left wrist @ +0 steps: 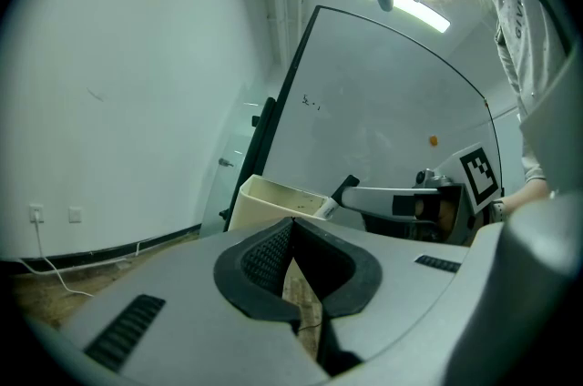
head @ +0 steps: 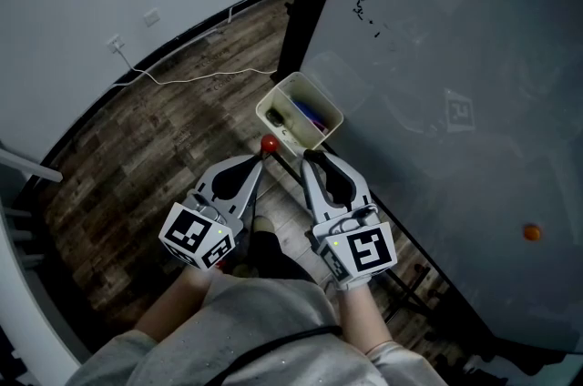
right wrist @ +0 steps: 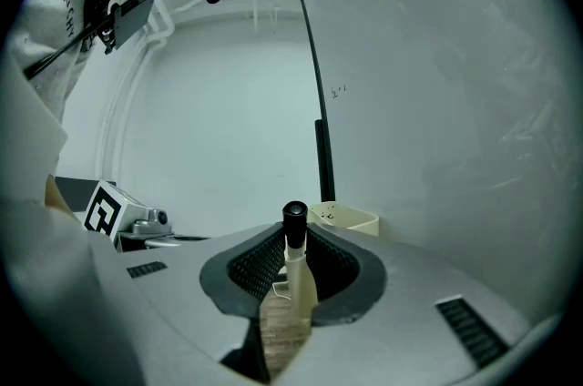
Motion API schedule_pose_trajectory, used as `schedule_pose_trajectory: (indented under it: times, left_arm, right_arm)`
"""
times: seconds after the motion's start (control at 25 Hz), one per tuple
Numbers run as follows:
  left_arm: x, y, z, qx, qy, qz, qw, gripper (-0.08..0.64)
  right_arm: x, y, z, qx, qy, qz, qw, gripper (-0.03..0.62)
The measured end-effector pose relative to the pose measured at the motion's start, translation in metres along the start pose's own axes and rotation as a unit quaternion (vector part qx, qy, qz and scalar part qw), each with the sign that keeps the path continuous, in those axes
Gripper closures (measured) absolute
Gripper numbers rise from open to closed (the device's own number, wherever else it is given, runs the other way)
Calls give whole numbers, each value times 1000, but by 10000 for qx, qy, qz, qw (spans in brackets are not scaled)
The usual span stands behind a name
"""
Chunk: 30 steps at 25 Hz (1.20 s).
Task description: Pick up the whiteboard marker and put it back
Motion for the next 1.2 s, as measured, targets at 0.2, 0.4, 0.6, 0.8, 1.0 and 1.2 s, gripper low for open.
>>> schedule_pose_trajectory:
  times: [0.2, 0.4, 0.6, 0.8, 1.0, 1.2]
  left_arm:
    - [1, 3, 0, 17, -5, 19, 10000, 545]
    - [1, 3, 0, 31, -4, 31, 10000, 545]
    - [1, 4, 3, 16, -3, 41, 10000, 545]
    - [-1, 5, 7, -20, 10, 31, 10000, 545]
    - [0, 8, 11, -45, -4, 40, 10000, 545]
    - [2, 13, 16, -75, -11, 65, 10000, 545]
  right_arm:
    - [0, 0, 0, -13, -63, -2, 10000, 515]
    - [-4, 2, 1, -14, -41, -68, 10000, 515]
    - [-8, 5, -1, -14, -77, -137, 9999, 514]
    - [-12, 10, -3, -33, -125, -171, 9998, 515]
    - [-15, 16, -5, -93, -157, -235, 9996, 515]
    - [-16, 21, -11, -127, -201, -280, 9993, 515]
Point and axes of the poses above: the fingertips, and each gripper's own axes: y backward along the fingers, z to its right, x out of its top, the point moved 4 cm from there along y, backward along the fingers, and after that the axes turned 4 degrees about z, right-handed, at the moved point
